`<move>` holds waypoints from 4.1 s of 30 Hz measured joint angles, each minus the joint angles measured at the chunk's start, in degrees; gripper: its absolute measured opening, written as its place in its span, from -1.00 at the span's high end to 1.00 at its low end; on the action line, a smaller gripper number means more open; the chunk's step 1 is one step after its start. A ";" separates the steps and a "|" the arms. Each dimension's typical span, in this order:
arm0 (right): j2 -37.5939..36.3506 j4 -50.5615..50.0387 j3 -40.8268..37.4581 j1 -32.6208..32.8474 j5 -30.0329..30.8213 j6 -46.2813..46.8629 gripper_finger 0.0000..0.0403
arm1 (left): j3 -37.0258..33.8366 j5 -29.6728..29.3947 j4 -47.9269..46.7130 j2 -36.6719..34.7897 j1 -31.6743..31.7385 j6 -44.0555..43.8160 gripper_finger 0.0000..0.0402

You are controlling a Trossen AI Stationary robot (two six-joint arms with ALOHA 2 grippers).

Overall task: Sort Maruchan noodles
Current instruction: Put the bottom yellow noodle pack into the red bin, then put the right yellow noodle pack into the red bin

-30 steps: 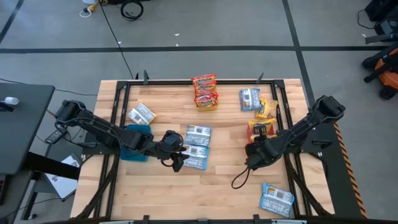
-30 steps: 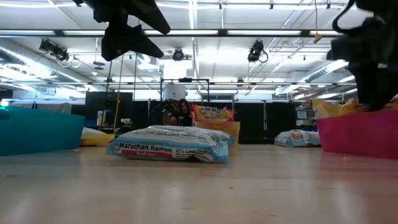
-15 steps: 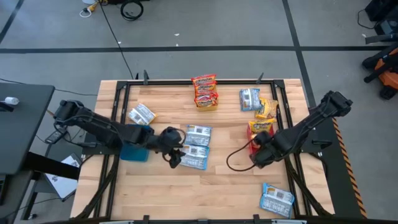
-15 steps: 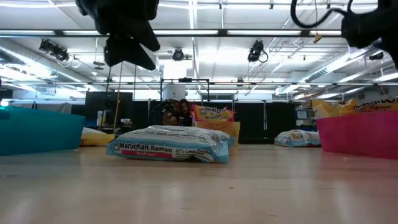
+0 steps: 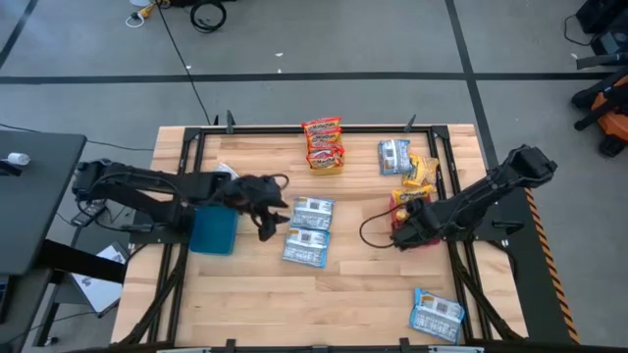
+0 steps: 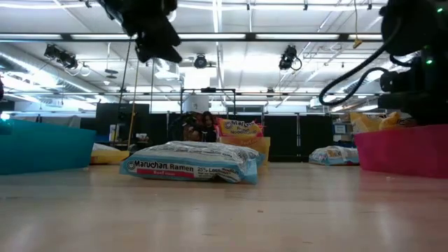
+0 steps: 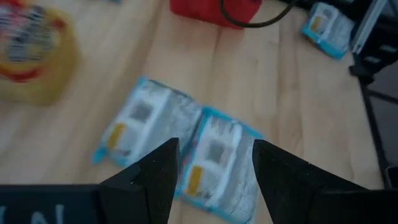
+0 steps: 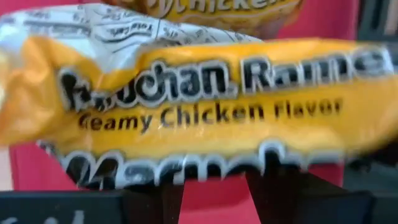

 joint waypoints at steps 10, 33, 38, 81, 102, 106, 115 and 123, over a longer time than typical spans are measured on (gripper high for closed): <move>-2.02 -15.16 14.88 -6.53 -9.75 -14.81 0.18 | -0.10 1.47 -7.64 -13.73 4.69 5.80 -0.03; 10.25 -15.22 29.02 -61.96 7.59 -91.27 0.19 | -0.06 5.55 -9.03 -21.03 7.21 3.22 -0.03; 18.73 -11.21 29.02 -67.47 4.28 -94.14 0.19 | -0.06 4.33 -6.68 -21.38 7.34 2.90 -0.03; -24.83 -4.03 24.28 -48.63 -0.42 -45.69 0.99 | -0.08 -5.76 6.03 -20.55 1.33 3.96 -0.03; -19.45 -10.88 16.81 7.28 12.14 12.52 0.98 | -0.08 -14.57 30.33 -7.60 -7.30 -1.34 -0.03; -16.73 -12.16 16.50 12.16 14.40 17.62 0.98 | -0.08 -16.54 30.77 -7.52 -8.78 -2.72 -0.03; -11.40 -23.02 16.52 12.94 11.77 17.44 0.97 | -0.08 -17.41 30.75 -7.67 -9.93 -2.74 -0.03; -10.00 -19.46 16.44 11.90 11.77 17.67 0.96 | -0.06 -16.78 30.70 -7.67 -9.91 -2.72 -0.03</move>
